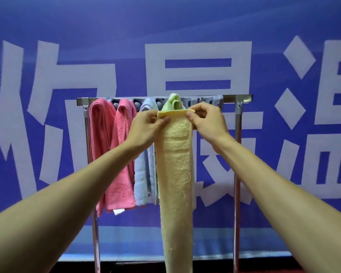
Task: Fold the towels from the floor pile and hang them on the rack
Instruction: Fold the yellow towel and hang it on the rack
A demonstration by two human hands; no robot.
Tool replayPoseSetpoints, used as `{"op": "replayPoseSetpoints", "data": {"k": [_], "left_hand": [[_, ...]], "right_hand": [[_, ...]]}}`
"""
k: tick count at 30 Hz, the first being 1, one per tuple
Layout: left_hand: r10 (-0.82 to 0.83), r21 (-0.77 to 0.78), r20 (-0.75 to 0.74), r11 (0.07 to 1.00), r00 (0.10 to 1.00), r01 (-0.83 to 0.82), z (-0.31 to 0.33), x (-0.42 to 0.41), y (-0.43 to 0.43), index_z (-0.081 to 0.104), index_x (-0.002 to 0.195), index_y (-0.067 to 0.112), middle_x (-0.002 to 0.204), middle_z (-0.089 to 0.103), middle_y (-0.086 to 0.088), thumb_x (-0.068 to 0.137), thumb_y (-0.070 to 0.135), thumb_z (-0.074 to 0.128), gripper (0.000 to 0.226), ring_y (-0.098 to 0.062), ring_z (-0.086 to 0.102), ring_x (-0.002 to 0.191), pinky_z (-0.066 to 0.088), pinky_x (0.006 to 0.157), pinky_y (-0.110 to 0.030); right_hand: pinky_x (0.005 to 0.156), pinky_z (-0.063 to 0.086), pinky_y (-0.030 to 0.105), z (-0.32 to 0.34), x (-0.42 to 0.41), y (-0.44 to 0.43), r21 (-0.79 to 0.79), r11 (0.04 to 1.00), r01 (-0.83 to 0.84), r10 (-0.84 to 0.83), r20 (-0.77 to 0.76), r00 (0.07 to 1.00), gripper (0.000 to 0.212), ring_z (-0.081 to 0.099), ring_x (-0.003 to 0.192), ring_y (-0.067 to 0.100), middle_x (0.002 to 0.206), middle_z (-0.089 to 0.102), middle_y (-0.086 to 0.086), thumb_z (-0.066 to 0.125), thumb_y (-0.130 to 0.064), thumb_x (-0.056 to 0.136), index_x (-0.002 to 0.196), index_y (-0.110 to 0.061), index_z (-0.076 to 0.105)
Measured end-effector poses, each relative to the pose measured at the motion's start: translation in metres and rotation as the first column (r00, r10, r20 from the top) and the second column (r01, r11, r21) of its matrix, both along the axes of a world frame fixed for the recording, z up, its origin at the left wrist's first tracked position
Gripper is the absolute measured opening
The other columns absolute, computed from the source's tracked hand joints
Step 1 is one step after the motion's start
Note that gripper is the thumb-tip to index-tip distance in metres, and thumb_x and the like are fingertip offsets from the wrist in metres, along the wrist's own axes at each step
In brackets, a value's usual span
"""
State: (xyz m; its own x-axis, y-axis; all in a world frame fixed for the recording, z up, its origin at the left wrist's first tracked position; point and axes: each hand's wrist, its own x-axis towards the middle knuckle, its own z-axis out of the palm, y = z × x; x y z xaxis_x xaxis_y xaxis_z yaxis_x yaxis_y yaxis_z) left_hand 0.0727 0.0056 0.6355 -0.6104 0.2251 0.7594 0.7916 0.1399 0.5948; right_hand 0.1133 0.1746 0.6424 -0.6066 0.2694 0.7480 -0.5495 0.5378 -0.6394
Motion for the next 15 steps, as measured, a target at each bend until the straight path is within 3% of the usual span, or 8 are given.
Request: {"op": "replayPoseSetpoints", "data": {"k": [6,10,12,15], "left_hand": [[-0.154,0.048,0.190,0.988,0.970,0.148,-0.007,0.025,-0.002,0.068,0.099,0.004,0.076,0.066,0.000,0.095,0.021,0.057,0.021,-0.010,0.061,0.063,0.051,0.054,-0.026],[-0.213,0.172,0.288,0.971,0.934,0.169,-0.034,0.041,0.003,0.069,0.101,0.008,0.065,0.065,0.008,0.095,0.019,0.056,0.018,0.001,0.058,0.048,0.044,0.044,-0.015],[-0.240,0.226,0.349,0.960,0.906,0.167,-0.055,0.046,0.003,0.069,0.102,0.007,0.059,0.064,0.010,0.095,0.018,0.056,0.018,0.000,0.056,0.045,0.043,0.043,-0.014],[-0.274,0.298,0.446,0.943,0.852,0.147,-0.089,0.050,0.000,0.069,0.100,0.007,0.066,0.068,0.003,0.094,0.017,0.057,0.016,-0.005,0.061,0.051,0.049,0.046,-0.018]], "right_hand": [[0.082,0.058,0.043,-0.008,0.021,0.003,-0.006,1.000,-0.030,0.030,0.026,0.999,0.010,0.068,0.087,0.021,0.090,0.071,0.007,0.068,-0.019,0.087,0.096,-0.014,0.069],[0.073,0.058,0.034,-0.041,0.035,-0.002,-0.190,0.957,-0.219,0.247,0.141,0.959,0.030,0.067,0.077,0.015,0.093,0.071,0.010,0.064,-0.026,0.090,0.109,-0.003,0.065],[0.066,0.054,0.027,-0.070,0.041,-0.005,-0.256,0.913,-0.319,0.383,0.265,0.885,0.038,0.065,0.066,0.009,0.079,0.070,0.001,0.059,-0.041,0.091,0.100,-0.004,0.067],[0.056,0.044,0.022,-0.126,0.048,-0.007,-0.348,0.857,-0.380,0.504,0.412,0.759,0.041,0.046,0.046,0.007,0.050,0.051,-0.009,0.056,-0.052,0.087,0.065,-0.017,0.060]]}}
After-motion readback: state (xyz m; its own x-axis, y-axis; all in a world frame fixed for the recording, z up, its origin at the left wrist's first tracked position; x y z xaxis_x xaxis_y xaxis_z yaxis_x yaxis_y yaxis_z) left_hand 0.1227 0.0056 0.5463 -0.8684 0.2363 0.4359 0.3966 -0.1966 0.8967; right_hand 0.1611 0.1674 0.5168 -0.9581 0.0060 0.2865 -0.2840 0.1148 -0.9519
